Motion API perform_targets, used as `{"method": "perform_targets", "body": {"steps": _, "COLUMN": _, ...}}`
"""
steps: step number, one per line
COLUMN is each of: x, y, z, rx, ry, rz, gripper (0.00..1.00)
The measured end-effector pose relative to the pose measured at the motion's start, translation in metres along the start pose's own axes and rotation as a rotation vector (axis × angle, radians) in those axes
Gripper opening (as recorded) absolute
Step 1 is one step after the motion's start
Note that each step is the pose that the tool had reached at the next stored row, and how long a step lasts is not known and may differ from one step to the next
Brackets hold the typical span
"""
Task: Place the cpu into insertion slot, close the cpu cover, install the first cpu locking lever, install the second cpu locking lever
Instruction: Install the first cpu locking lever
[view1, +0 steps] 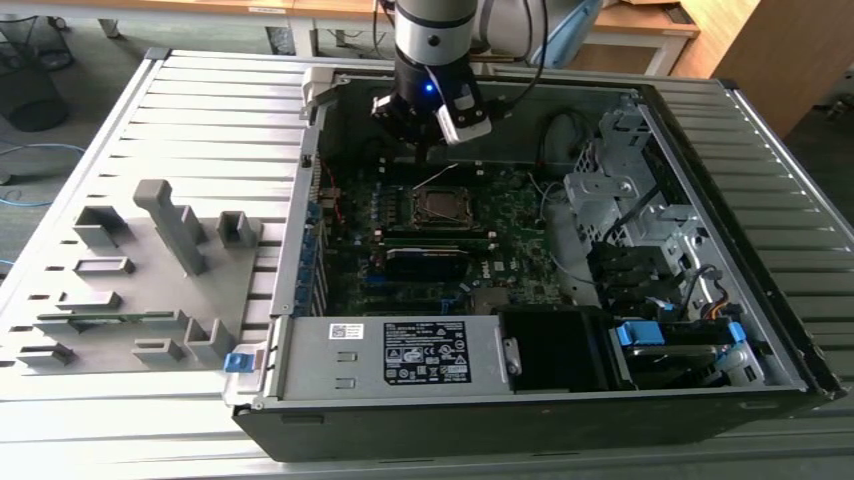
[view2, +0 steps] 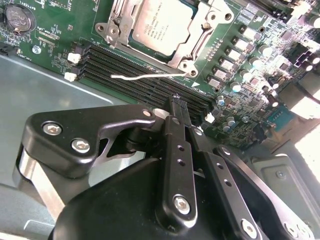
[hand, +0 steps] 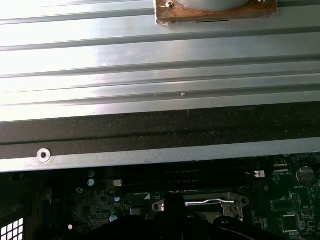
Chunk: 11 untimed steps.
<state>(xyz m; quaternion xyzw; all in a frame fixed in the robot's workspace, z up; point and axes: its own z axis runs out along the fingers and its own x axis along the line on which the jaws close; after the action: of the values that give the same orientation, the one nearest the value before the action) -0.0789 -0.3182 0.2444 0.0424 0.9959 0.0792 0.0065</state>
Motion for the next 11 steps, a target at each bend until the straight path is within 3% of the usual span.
{"method": "perform_targets", "body": {"steps": 11, "x": 0.0000, "y": -0.0002, "z": 0.0015, "rx": 0.0001, "ry": 0.0001, "rz": 0.000, "gripper": 0.11}}
